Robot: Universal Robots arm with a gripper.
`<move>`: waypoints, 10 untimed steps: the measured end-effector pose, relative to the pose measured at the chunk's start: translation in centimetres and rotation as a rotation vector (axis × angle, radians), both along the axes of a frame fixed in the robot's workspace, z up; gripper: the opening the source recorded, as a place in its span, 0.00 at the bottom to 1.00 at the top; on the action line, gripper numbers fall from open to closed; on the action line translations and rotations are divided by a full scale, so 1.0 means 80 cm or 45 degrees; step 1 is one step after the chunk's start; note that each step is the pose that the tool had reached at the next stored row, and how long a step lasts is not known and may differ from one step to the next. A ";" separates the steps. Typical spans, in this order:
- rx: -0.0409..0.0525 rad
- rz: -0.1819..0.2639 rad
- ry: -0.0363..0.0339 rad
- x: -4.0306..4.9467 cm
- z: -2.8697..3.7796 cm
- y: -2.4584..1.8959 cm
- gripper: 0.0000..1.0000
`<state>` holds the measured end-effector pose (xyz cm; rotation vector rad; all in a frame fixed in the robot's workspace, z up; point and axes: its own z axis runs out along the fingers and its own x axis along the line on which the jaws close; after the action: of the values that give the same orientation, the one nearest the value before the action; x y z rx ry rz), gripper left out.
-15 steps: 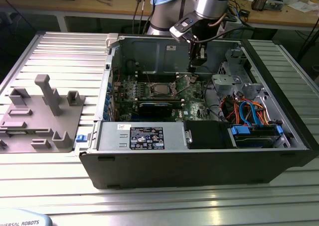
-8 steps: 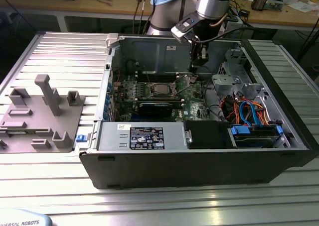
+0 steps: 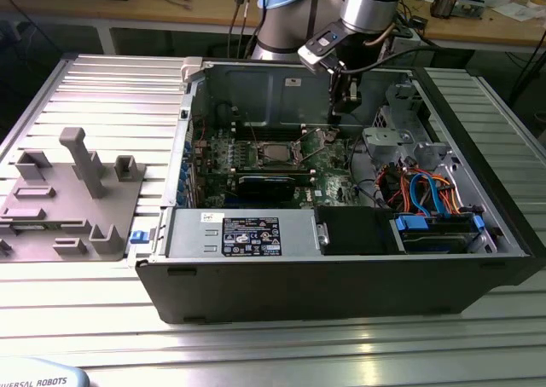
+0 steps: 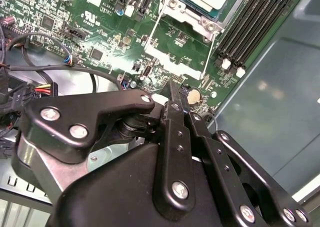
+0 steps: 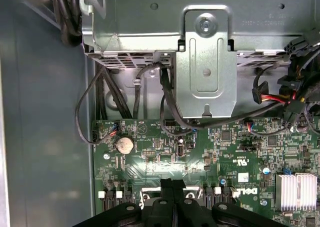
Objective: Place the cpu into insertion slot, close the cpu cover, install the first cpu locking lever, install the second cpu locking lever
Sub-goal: 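Close the cpu cover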
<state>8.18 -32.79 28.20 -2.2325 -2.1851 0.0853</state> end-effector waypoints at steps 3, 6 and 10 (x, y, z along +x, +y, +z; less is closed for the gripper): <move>0.000 0.000 0.0000 0.005 -0.0001 0.0001 0.11; 0.001 0.019 0.0001 0.010 -0.0049 0.0007 0.11; 0.001 0.088 0.0001 0.012 -0.0197 0.0006 0.11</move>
<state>9.12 -32.74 26.62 -2.1570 -2.2616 0.0856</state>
